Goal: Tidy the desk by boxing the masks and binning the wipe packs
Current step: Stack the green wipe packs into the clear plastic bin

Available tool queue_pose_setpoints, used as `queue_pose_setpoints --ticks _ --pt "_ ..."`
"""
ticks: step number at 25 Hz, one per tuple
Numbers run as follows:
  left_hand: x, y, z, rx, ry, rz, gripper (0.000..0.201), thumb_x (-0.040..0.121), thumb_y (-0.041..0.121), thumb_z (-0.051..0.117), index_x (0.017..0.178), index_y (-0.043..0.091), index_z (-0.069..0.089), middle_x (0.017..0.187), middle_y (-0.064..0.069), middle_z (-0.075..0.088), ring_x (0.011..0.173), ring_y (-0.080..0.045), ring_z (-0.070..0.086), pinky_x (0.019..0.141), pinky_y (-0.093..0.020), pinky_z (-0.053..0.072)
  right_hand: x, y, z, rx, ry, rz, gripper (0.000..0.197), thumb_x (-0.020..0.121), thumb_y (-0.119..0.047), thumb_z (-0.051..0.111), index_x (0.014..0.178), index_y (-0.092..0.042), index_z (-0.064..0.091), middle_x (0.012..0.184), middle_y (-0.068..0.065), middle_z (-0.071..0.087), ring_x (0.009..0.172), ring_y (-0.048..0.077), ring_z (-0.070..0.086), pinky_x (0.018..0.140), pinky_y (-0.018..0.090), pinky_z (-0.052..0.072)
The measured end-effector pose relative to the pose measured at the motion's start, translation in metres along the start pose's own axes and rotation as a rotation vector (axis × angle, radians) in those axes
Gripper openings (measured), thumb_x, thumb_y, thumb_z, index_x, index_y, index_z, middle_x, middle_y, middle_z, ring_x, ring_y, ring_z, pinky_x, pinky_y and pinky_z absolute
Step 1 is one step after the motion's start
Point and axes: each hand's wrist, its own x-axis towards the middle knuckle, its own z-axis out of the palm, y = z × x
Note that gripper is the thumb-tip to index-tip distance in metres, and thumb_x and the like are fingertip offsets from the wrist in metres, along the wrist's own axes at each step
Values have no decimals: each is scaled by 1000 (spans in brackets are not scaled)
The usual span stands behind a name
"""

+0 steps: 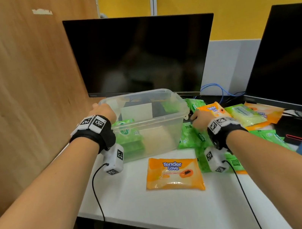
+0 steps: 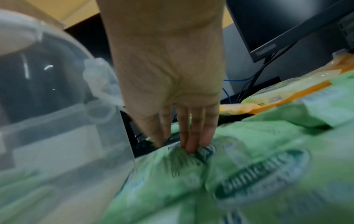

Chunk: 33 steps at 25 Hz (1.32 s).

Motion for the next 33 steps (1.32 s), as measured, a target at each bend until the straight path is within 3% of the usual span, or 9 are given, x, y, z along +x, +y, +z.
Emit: queue_pose_setpoints --ticks 4,9,12,15,17,20,24,27,33 --pt "3 -1 1 -1 -8 4 50 92 13 45 141 20 42 145 -15 30 123 -40 47 104 -45 40 5 -11 34 -111 -208 -106 73 83 -49 64 146 -20 38 147 7 42 132 27 44 106 37 37" --pt "2 -1 -1 -23 -14 8 51 91 14 47 142 21 41 143 -14 32 121 -40 49 104 -46 41 19 -13 37 -94 -176 -48 69 76 -52 71 124 -6 56 102 7 62 94 25 58 79 32 45" --pt "-1 -1 -1 -24 -8 1 51 93 13 46 143 19 38 143 -15 31 122 -42 47 104 -47 41 20 -10 39 -34 -180 4 66 75 -46 75 122 -3 56 106 9 61 92 24 56 78 31 45" --pt "-3 0 -3 -58 -1 9 53 92 12 45 144 18 35 142 -15 32 122 -42 46 104 -49 40 19 -7 32 244 -169 64 48 75 -29 76 112 -3 60 106 12 61 86 25 60 74 33 53" --pt "-4 -1 -3 -63 0 7 55 92 11 46 145 19 33 142 -15 32 123 -42 45 105 -49 40 20 1 19 530 -159 124 40 75 -19 73 109 -3 59 113 14 61 98 33 63 86 43 56" --pt "-6 0 -3 -63 2 16 56 92 11 47 145 20 32 142 -15 32 123 -42 46 104 -47 41 15 13 -11 880 -86 159 52 73 -13 69 122 -6 55 129 16 55 112 35 59 89 47 54" --pt "-9 0 -4 -51 -1 16 53 93 12 45 145 19 35 142 -15 31 122 -41 47 104 -44 41 0 -7 -64 1206 126 43 21 81 -2 56 102 -8 55 124 19 56 83 26 58 78 40 53" --pt "-11 0 -5 -62 -1 13 52 93 11 44 145 17 35 142 -16 31 121 -41 48 102 -44 42 -18 -55 -86 1433 200 -107 47 81 8 49 127 -5 44 113 14 55 95 30 58 77 41 53" --pt "-15 -1 -6 -157 40 24 55 94 8 39 147 16 28 145 -16 31 128 -41 42 105 -46 37 -55 -145 -43 1334 -200 -193 46 93 5 40 135 -14 34 117 12 48 100 32 52 80 50 49"
